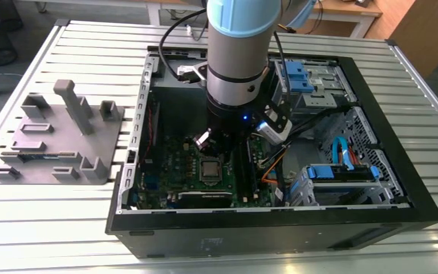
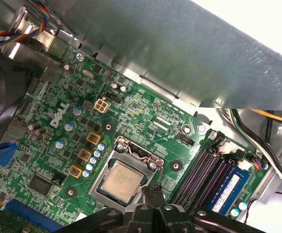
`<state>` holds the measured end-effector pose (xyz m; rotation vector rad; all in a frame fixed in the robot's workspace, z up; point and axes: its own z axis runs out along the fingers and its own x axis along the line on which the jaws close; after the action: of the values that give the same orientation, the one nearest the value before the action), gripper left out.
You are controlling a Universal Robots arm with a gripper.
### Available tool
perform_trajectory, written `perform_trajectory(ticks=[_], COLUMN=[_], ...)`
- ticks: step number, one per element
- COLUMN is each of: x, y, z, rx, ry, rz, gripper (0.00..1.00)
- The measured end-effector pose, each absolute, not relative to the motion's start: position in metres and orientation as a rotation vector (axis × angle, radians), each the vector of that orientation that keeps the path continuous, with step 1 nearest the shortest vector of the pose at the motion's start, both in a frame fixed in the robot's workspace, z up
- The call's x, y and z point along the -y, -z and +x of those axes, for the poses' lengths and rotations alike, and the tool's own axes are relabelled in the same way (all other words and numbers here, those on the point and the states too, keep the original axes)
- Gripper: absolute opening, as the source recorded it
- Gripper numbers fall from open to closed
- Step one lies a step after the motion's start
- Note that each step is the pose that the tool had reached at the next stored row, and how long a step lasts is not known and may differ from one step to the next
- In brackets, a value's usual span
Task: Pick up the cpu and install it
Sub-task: 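Install the first cpu locking lever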
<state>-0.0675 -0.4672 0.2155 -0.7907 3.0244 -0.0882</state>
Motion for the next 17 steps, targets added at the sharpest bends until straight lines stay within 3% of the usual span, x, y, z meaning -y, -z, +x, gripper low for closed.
perform_trajectory(ticks=[17], x=[0.4699], y=[-0.208], z=[-0.0675], rx=[-3.036], ry=[0.089], rz=[-0.747], gripper=[0.11])
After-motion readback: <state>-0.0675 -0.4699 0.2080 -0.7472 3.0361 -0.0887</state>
